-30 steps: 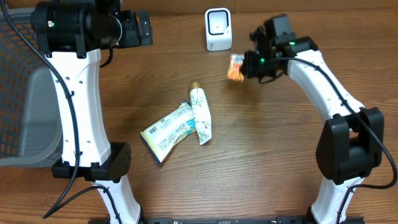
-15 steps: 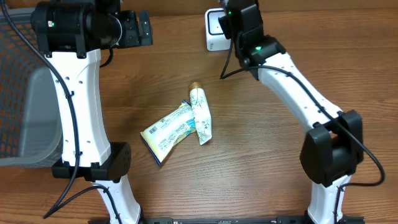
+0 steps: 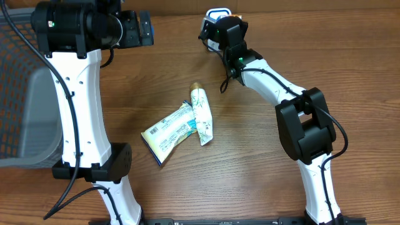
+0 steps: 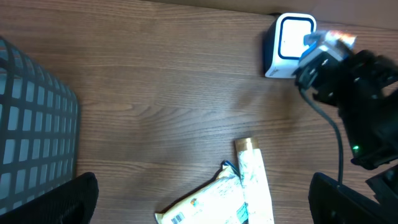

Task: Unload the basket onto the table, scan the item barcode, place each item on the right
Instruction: 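Move the tissue pack off to the right and drop it aside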

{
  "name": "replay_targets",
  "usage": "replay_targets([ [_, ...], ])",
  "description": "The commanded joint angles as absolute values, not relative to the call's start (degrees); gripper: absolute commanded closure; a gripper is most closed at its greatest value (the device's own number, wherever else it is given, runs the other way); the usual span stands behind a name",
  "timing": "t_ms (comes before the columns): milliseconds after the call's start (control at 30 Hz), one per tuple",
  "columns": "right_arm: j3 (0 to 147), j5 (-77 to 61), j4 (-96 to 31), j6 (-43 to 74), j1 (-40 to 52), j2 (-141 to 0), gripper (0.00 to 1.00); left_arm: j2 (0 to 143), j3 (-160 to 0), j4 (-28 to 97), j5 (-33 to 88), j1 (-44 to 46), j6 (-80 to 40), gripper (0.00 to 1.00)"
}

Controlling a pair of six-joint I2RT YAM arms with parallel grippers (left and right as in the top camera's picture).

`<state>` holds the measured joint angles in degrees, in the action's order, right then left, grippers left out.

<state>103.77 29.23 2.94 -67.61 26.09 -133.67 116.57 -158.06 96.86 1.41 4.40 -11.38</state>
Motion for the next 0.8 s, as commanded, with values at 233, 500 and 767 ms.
replay_targets([
  [233,105.25,45.21,13.61,-50.09,24.36,-131.63,0.96,115.39,-158.45,96.79,1.06,4.51,-10.28,0.00],
  [500,105.43,47.72,-6.70,-21.89,14.13,-123.68,0.97,115.39,-158.45,96.79,1.06,4.51,-10.28,0.01],
  [767,105.47,20.99,-36.64,11.90,-10.11,-116.36,0.96,115.39,-158.45,96.79,1.06,4.51,-10.28,0.00],
])
